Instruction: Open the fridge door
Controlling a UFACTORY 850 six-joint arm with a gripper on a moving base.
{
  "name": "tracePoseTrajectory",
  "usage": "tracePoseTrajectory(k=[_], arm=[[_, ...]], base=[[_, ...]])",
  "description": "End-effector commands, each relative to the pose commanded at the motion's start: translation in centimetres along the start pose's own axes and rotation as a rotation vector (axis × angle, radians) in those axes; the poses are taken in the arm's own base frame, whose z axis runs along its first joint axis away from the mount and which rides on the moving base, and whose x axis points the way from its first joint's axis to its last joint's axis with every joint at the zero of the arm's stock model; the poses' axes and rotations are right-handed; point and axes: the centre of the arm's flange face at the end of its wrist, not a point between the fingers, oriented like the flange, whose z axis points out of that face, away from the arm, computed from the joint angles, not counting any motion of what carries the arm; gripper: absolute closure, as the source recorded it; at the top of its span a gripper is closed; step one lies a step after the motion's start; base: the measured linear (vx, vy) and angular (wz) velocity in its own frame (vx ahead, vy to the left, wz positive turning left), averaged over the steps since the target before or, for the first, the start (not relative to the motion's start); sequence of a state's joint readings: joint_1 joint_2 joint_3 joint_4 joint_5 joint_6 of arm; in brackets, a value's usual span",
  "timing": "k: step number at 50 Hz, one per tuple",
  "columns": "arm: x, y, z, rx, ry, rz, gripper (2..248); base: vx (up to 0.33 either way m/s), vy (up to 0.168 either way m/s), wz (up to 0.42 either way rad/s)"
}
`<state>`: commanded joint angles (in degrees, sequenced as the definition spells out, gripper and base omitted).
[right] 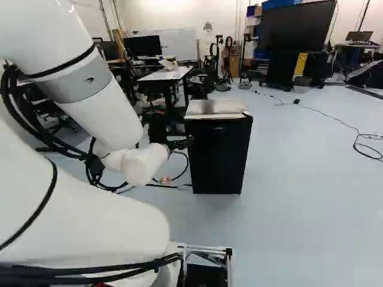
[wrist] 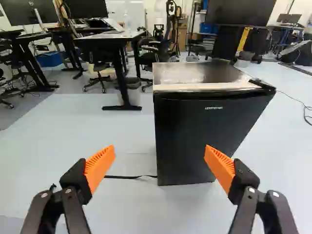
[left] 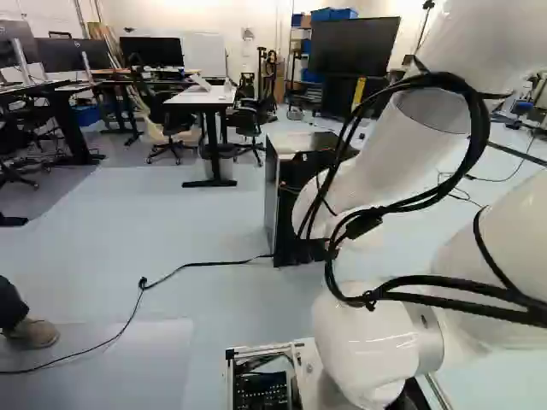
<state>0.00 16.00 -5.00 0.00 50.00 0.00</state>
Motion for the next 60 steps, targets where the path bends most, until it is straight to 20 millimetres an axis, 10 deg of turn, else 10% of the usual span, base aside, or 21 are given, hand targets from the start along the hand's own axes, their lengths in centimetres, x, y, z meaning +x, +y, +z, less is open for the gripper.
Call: tracePoseTrajectory(k=[60], arm=[[0.7,0.0,1.4,0.000,-0.007,0.000,3]], base=[[0.000,0.000,0.000]])
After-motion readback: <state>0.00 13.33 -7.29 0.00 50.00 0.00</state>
